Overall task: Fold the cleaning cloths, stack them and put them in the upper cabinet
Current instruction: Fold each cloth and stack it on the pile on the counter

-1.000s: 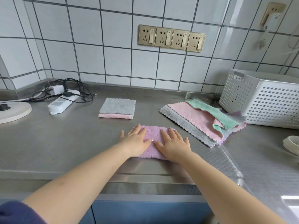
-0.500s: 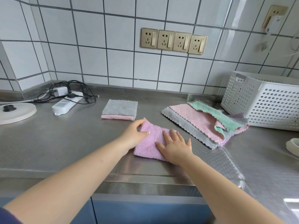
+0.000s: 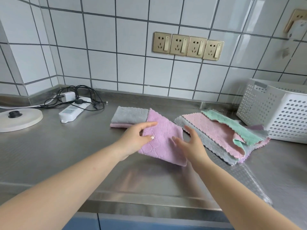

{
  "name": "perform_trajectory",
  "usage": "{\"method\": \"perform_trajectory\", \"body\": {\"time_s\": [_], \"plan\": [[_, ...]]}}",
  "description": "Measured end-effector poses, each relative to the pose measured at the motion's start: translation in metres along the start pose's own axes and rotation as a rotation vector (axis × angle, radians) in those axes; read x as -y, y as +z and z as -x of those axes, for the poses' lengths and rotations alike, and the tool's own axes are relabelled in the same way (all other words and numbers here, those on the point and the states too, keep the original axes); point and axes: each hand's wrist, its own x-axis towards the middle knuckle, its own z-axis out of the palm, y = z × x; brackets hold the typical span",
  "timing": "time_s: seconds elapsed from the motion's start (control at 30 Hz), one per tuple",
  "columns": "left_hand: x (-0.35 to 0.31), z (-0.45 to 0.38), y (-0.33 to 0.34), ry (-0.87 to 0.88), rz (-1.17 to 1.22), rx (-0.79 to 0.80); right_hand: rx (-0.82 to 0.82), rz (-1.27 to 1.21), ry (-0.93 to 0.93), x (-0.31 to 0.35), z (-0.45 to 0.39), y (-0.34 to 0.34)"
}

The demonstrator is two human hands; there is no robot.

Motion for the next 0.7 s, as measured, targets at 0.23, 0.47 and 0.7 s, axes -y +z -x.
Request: {"method": "perform_trajectory", "body": {"time_s": [0.23,0.47,0.7], "plan": [[0.015,-0.039,-0.057,-0.060,-0.043,-0.084,0.193,-0.287,0.080,0.030,-0.056,0.044],[0.033,-0.093,-0.101,-0.084,-0.191,-0.224,0.160,-0.175,-0.016,0.061,-0.126,0.096],[0.067,-0.128,-0.120,-0.218,-0.298,-0.195,0.232,-0.064,0.022,0.058,-0.164,0.127]]}}
